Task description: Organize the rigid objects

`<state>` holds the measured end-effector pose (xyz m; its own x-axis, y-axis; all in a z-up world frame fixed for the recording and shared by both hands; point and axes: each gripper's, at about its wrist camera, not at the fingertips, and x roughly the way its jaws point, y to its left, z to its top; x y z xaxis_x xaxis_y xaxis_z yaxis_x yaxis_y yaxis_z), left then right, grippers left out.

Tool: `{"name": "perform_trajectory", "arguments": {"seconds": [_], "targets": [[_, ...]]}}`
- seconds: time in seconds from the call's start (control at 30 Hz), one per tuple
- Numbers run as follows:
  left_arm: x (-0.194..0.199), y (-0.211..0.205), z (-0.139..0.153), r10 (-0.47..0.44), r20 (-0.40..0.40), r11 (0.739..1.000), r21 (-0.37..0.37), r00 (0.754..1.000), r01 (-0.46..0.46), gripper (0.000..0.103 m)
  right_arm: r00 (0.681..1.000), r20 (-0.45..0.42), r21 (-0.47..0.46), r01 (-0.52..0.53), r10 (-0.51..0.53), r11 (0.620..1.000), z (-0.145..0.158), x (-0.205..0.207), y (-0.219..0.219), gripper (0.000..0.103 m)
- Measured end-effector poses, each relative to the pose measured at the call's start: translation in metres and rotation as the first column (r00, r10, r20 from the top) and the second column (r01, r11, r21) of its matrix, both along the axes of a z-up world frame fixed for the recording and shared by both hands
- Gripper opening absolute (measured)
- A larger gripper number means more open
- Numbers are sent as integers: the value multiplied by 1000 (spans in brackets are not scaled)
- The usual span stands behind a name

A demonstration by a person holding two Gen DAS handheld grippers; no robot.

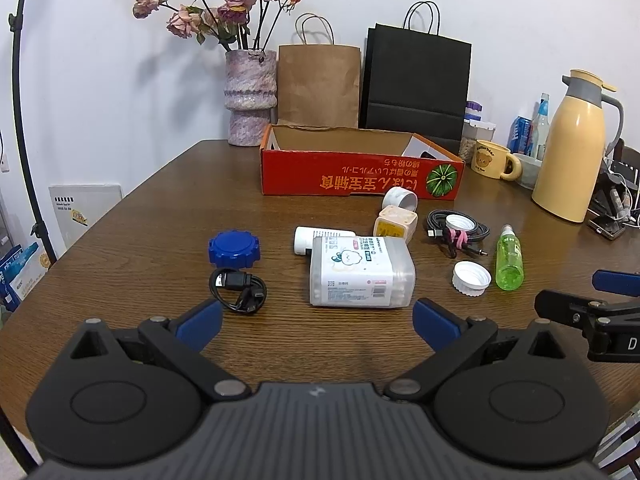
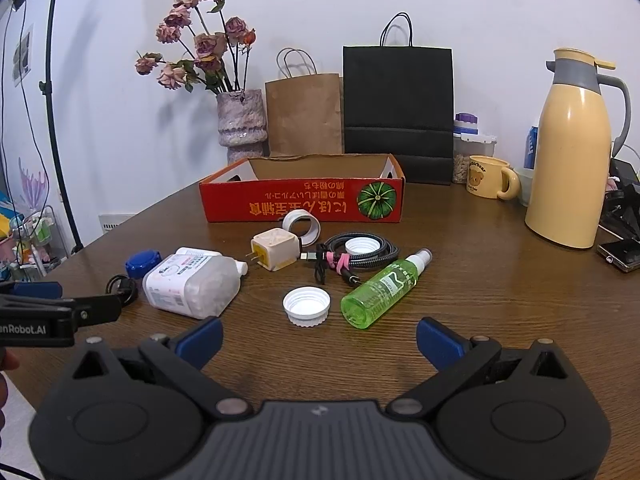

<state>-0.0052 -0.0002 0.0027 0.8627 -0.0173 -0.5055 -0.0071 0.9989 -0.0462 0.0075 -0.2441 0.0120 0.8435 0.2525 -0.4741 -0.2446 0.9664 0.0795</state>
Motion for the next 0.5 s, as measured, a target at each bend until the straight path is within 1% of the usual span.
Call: {"name": "perform_trajectory", "arguments": {"seconds": [0.5], "targets": [[0, 0, 1, 2, -1, 1000, 1, 1000, -2, 103, 1000, 4, -5, 0, 0, 1000, 2, -2, 1, 103]]}}
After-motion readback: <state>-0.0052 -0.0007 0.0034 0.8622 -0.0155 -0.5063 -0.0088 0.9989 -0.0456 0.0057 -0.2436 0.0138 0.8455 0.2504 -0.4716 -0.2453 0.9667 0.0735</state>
